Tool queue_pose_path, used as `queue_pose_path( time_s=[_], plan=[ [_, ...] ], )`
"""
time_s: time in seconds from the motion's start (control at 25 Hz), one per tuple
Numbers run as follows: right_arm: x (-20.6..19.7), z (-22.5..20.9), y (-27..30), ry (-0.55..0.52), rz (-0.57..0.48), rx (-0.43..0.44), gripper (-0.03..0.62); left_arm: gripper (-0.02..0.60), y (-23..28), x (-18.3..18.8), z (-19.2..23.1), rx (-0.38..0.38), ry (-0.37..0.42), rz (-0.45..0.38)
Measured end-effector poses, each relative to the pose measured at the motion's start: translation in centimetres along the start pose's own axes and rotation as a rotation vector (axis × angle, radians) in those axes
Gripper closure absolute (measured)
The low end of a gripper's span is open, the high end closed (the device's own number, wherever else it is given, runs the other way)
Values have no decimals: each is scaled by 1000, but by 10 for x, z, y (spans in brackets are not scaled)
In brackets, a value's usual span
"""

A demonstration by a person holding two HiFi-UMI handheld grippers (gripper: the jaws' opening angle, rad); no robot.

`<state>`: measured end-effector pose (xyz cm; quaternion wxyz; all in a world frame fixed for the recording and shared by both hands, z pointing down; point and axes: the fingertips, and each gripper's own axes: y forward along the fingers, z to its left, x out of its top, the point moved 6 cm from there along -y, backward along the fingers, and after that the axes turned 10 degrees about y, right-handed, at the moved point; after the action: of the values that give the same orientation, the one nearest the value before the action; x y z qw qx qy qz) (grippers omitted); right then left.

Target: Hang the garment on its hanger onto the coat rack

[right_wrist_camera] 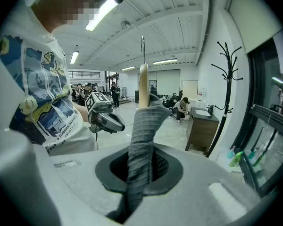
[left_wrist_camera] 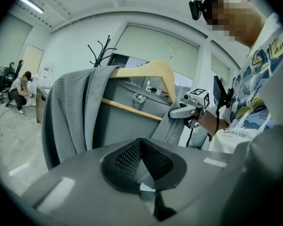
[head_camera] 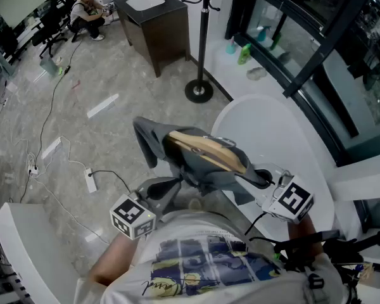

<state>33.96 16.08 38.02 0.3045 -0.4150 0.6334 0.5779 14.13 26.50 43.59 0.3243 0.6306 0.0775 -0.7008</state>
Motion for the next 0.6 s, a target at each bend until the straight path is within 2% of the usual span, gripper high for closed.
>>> queue_pose_path(
  time_s=[0.28, 0.48, 0.6],
  plan=[
    [-3, -4, 2, 6, 1, 12, 583, 580, 4, 2, 5, 11, 7, -12],
    [10, -7, 7, -25, 12, 25, 583, 580, 3, 2, 11, 29, 5, -20],
    [15, -22, 16, 19, -1, 41, 585, 580, 3, 6, 23, 45, -7, -20]
  ],
)
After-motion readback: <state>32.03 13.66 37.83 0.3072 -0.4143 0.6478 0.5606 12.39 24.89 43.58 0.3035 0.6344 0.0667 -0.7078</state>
